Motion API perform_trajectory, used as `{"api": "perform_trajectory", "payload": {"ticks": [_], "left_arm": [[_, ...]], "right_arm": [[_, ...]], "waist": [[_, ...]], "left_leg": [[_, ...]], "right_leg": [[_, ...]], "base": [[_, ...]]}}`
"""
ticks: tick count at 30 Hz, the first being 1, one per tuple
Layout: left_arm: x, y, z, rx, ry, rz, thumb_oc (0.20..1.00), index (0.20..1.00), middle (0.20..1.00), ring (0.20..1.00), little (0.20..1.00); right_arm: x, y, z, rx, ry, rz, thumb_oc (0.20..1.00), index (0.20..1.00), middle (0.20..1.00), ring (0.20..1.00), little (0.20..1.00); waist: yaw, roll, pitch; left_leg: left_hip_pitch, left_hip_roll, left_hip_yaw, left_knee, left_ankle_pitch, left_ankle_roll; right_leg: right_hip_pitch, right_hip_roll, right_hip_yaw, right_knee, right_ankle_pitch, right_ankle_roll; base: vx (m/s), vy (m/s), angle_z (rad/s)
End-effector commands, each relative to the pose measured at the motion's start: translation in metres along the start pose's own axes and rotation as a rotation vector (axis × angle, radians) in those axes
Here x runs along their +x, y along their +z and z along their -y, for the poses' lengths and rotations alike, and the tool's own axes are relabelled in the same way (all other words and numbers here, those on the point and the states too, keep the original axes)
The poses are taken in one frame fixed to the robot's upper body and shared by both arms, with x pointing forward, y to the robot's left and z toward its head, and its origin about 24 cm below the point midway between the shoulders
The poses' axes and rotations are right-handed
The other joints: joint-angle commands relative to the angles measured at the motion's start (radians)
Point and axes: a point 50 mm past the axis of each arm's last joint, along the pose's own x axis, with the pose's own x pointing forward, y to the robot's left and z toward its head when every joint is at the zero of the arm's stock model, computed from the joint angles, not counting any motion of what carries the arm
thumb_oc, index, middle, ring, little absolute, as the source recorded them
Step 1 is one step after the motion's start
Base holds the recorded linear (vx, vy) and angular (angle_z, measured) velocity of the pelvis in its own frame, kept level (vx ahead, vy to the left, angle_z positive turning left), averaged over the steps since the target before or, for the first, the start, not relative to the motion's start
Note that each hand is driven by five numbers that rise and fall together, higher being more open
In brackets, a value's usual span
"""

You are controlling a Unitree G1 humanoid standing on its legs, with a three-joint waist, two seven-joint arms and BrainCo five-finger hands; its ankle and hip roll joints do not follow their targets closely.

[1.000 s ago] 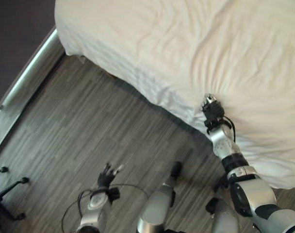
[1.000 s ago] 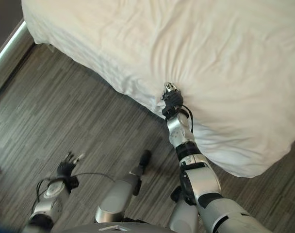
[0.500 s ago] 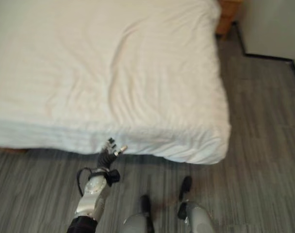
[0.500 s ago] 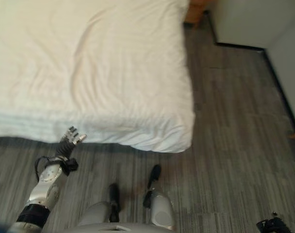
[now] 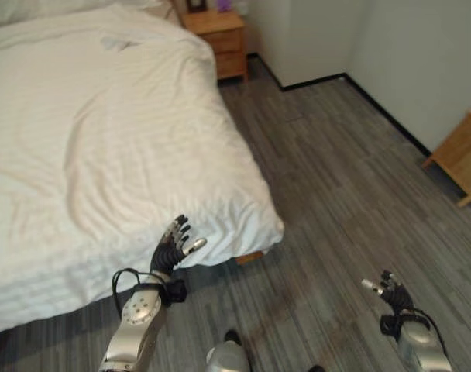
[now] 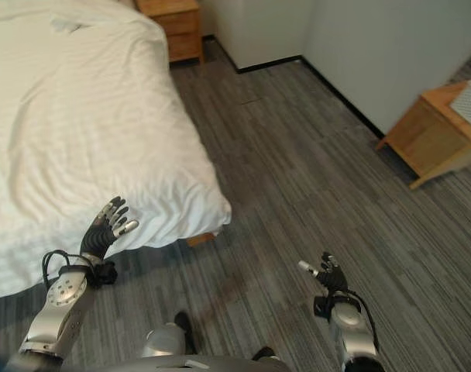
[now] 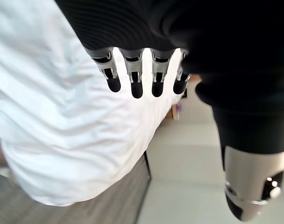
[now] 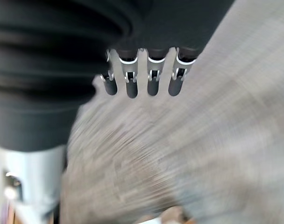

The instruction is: Making the bed.

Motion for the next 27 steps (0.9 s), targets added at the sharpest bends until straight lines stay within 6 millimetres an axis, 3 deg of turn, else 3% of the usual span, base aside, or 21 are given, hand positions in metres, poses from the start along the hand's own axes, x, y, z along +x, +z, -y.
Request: {"api": "perform_trajectory", "payload": {"ticks": [1,3,4,5,6,7,10,11,14,17,19,21,22,23,25,26,27], "left_arm": [[0.008,0.019,0.015,0.035,0.033,0.129,1.0,1.0,1.0,1.0,1.0],[0.01,0.022,0.018,0.026,0.038,0.146,1.0,1.0,1.0,1.0,1.0],[0.011,0.028,0.026,-0.024,0.056,0.184,1.0,1.0,1.0,1.0,1.0],[0.011,0.028,0.026,-0.024,0.056,0.184,1.0,1.0,1.0,1.0,1.0],[0.009,0.027,0.032,-0.051,0.039,0.178,1.0,1.0,1.0,1.0,1.0],[0.009,0.027,0.036,-0.061,0.025,0.175,1.0,1.0,1.0,1.0,1.0],[0.011,0.033,0.048,-0.056,-0.049,0.195,1.0,1.0,1.0,1.0,1.0],[0.014,0.033,0.058,-0.083,-0.103,0.186,1.0,1.0,1.0,1.0,1.0],[0.017,0.032,0.063,-0.109,-0.107,0.177,1.0,1.0,1.0,1.0,1.0],[0.014,0.026,0.066,-0.177,-0.135,0.143,1.0,1.0,1.0,1.0,1.0],[0.013,0.02,0.067,-0.2,-0.15,0.107,1.0,1.0,1.0,1.0,1.0],[0.015,0.022,0.069,-0.16,-0.191,0.104,1.0,1.0,1.0,1.0,1.0],[0.015,0.022,0.069,-0.16,-0.191,0.104,1.0,1.0,1.0,1.0,1.0],[0.016,0.023,0.069,-0.15,-0.197,0.102,1.0,1.0,1.0,1.0,1.0],[0.018,0.025,0.071,-0.115,-0.215,0.109,1.0,1.0,1.0,1.0,1.0],[0.018,0.025,0.071,-0.115,-0.215,0.109,1.0,1.0,1.0,1.0,1.0],[0.023,0.03,0.071,-0.058,-0.222,0.132,1.0,1.0,1.0,1.0,1.0]], "right_arm": [[0.011,0.038,0.018,-0.266,-0.064,0.183,1.0,1.0,1.0,1.0,1.0],[0.008,0.044,0.019,-0.307,-0.047,0.216,1.0,1.0,1.0,1.0,1.0],[0.006,0.068,0.004,-0.353,0.01,0.337,1.0,1.0,1.0,1.0,1.0],[0.006,0.068,0.004,-0.353,0.009,0.336,1.0,1.0,1.0,1.0,1.0],[0.004,0.074,0.001,-0.368,0.028,0.368,1.0,1.0,1.0,1.0,1.0],[0.002,0.075,0.001,-0.371,0.033,0.377,1.0,1.0,1.0,1.0,1.0],[-0.003,0.082,0.011,-0.334,-0.008,0.411,1.0,1.0,1.0,1.0,1.0],[-0.004,0.088,0.016,-0.305,-0.036,0.43,1.0,1.0,1.0,1.0,1.0],[-0.003,0.091,0.015,-0.274,-0.047,0.436,1.0,1.0,1.0,1.0,1.0],[-0.003,0.086,0.006,-0.254,-0.019,0.417,1.0,1.0,1.0,1.0,1.0],[-0.003,0.078,0.004,-0.234,-0.028,0.382,1.0,1.0,1.0,1.0,1.0],[-0.003,0.075,0.001,-0.197,-0.054,0.357,1.0,1.0,1.0,1.0,1.0],[-0.003,0.075,0.001,-0.197,-0.054,0.357,1.0,1.0,1.0,1.0,1.0],[-0.004,0.075,0.0,-0.186,-0.057,0.352,1.0,1.0,1.0,1.0,1.0],[-0.004,0.076,-0.004,-0.166,-0.051,0.353,1.0,1.0,1.0,1.0,1.0],[-0.004,0.076,-0.004,-0.166,-0.051,0.353,1.0,1.0,1.0,1.0,1.0],[-0.004,0.08,-0.007,-0.126,-0.058,0.36,1.0,1.0,1.0,1.0,1.0]], "waist": [[-0.003,0.02,0.024],[-0.007,0.025,0.036],[0.028,0.037,0.063],[0.027,0.037,0.062],[0.044,0.034,0.065],[0.043,0.034,0.067],[0.003,0.035,0.066],[-0.019,0.05,0.059],[-0.024,0.053,0.051],[-0.021,0.027,0.031],[-0.024,-0.003,0.023],[-0.041,-0.033,0.019],[-0.039,-0.035,0.019],[-0.053,-0.035,0.024],[-0.082,-0.019,0.04],[-0.081,-0.02,0.04],[-0.128,0.017,0.074]], "left_leg": [[-0.057,0.017,-0.046,-0.092,0.176,-0.122],[-0.068,0.033,-0.07,-0.051,0.169,-0.133],[-0.11,-0.081,-0.36,0.036,0.083,-0.095],[-0.111,-0.081,-0.36,0.036,0.084,-0.095],[-0.123,-0.141,-0.457,0.047,0.05,-0.082],[-0.132,-0.155,-0.476,0.055,0.039,-0.075],[-0.163,-0.144,-0.419,0.026,0.059,-0.077],[-0.195,-0.14,-0.345,-0.034,0.119,-0.07],[-0.217,-0.146,-0.317,-0.086,0.153,-0.076],[-0.192,-0.162,-0.347,-0.1,0.129,-0.053],[-0.173,-0.176,-0.341,-0.09,0.108,-0.029],[-0.116,-0.208,-0.32,-0.099,0.051,0.02],[-0.117,-0.21,-0.318,-0.1,0.051,0.021],[-0.089,-0.225,-0.318,-0.103,0.032,0.038],[-0.029,-0.235,-0.331,-0.13,0.011,0.061],[-0.029,-0.235,-0.331,-0.13,0.011,0.061],[0.032,-0.205,-0.366,-0.168,-0.008,0.058]], "right_leg": [[0.071,-0.01,0.032,0.018,-0.12,0.049],[0.069,-0.002,0.05,0.015,-0.13,0.04],[0.043,-0.012,0.124,0.012,-0.124,0.032],[0.042,-0.012,0.124,0.012,-0.124,0.032],[0.036,-0.009,0.172,0.013,-0.12,0.028],[0.034,-0.004,0.192,0.015,-0.12,0.025],[0.041,0.008,0.204,0.012,-0.139,0.027],[0.038,0.015,0.185,0.012,-0.139,0.029],[0.056,0.021,0.192,0.012,-0.152,0.041],[0.114,0.008,0.217,0.021,-0.175,0.061],[0.108,-0.022,0.225,0.124,-0.169,0.071],[0.028,-0.09,0.249,0.348,-0.058,0.114],[0.025,-0.093,0.252,0.352,-0.06,0.116],[0.0,-0.121,0.259,0.438,0.016,0.131],[-0.065,-0.148,0.286,0.572,0.078,0.129],[-0.065,-0.148,0.286,0.573,0.078,0.129],[-0.218,-0.106,0.339,0.617,0.013,0.095]], "base": [[-0.1,-0.246,-0.77],[-0.06,-0.128,-0.61],[-0.06,-0.093,-0.55],[-0.02,-0.161,-0.87],[0.07,-0.107,-1.18],[0.1,-0.15,-1.24],[0.16,-0.056,-0.52],[0.26,0.066,0.0],[0.2,0.081,-0.03],[0.48,0.157,-0.02],[0.38,0.143,-0.43],[0.41,0.226,-0.17],[0.25,0.212,-0.01],[0.22,0.211,0.07],[0.28,0.233,0.16],[0.46,0.184,0.32],[0.33,0.101,0.29]]}}
